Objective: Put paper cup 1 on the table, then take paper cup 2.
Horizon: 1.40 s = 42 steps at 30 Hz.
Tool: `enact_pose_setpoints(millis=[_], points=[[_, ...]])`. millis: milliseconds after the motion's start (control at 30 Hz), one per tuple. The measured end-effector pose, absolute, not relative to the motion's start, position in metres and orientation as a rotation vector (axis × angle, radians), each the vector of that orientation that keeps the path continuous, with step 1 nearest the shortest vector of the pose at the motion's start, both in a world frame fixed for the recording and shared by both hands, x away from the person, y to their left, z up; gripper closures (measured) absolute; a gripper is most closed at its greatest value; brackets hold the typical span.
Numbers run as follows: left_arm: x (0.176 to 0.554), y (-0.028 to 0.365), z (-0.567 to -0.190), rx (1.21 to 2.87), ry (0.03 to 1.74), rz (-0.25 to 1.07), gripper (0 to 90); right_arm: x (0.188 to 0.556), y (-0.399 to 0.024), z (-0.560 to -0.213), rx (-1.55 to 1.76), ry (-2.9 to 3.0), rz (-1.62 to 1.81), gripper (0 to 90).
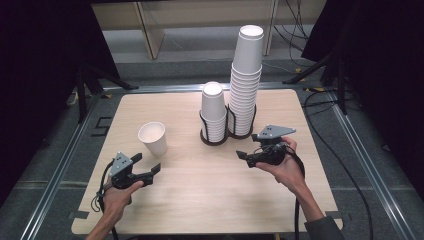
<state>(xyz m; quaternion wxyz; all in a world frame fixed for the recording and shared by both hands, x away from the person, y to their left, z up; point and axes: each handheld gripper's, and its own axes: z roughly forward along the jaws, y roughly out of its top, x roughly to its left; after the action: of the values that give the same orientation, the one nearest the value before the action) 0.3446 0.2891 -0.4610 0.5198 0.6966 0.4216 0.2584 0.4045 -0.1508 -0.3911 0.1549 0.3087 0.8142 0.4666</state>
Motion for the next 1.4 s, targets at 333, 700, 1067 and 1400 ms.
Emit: enact_pose_setpoints(millis=[333,700,1067,1400], points=[[0.320,0.264,-0.458,1.695,0.973,0.596,14.6,0.410,-0.163,-0.387,0.926,2.284,1.335,18.0],[0.311,0.248,-0.462,1.765,0.916,0.604,14.6,0.414,-0.175,-0.379,0.995,2.225,1.371,17.3],[0.314,0.253,-0.464,1.763,0.918,0.597,14.7,0.430,-0.186,-0.341,1.005,2.076,1.466,15.7],[0.316,0.252,-0.466,1.783,0.930,0.578,14.6,0.448,-0.185,-0.294,0.975,2.014,1.482,15.5]])
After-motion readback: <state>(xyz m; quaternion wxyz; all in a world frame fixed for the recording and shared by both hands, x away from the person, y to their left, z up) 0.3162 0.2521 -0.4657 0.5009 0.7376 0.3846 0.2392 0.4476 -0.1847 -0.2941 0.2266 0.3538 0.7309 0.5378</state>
